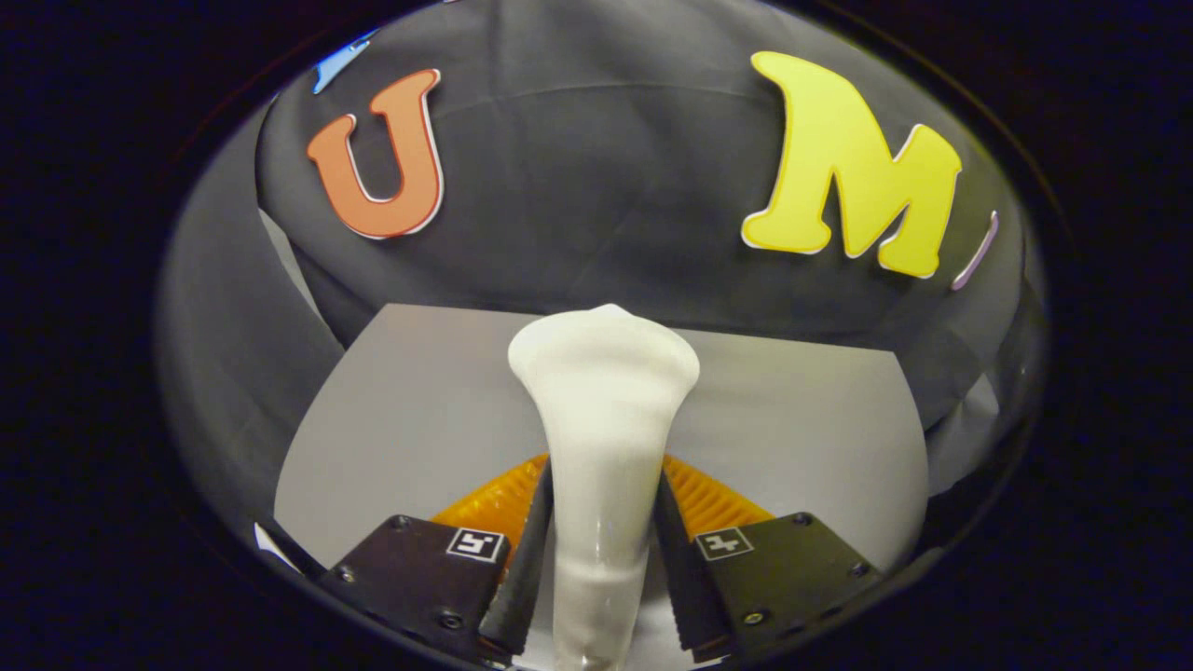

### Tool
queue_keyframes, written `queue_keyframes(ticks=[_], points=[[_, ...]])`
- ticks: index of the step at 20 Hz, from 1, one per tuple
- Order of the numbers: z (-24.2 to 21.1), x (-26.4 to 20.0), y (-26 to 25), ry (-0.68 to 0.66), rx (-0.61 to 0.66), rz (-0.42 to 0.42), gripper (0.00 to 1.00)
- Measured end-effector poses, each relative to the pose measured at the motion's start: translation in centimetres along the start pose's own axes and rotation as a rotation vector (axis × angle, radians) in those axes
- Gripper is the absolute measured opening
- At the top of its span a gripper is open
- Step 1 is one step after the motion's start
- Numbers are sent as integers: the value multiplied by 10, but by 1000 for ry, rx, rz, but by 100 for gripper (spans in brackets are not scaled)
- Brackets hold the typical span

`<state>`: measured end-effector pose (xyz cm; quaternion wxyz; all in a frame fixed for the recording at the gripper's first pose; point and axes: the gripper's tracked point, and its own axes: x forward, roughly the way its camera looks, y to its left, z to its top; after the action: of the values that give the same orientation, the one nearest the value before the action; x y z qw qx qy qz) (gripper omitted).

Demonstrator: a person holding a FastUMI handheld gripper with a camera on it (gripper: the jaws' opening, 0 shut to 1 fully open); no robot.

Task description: Iron the clothes twice with a garment steamer, once on the left side and once on the right side.

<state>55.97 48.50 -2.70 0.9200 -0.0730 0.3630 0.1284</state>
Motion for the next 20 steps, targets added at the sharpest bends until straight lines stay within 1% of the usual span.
queue_keyframes(ticks=[2, 4, 8, 11, 15, 20], points=[[2, -2, 1, 0, -1, -8, 55], [1, -2, 1, 3, -2, -8, 53], [0, -7, 0, -17, 21, 55, 47], [-7, -20, -2, -66, 15, 76, 45], [-12, -56, -11, -199, -5, 91, 45], [-14, -140, -21, -411, 3, 119, 45]])
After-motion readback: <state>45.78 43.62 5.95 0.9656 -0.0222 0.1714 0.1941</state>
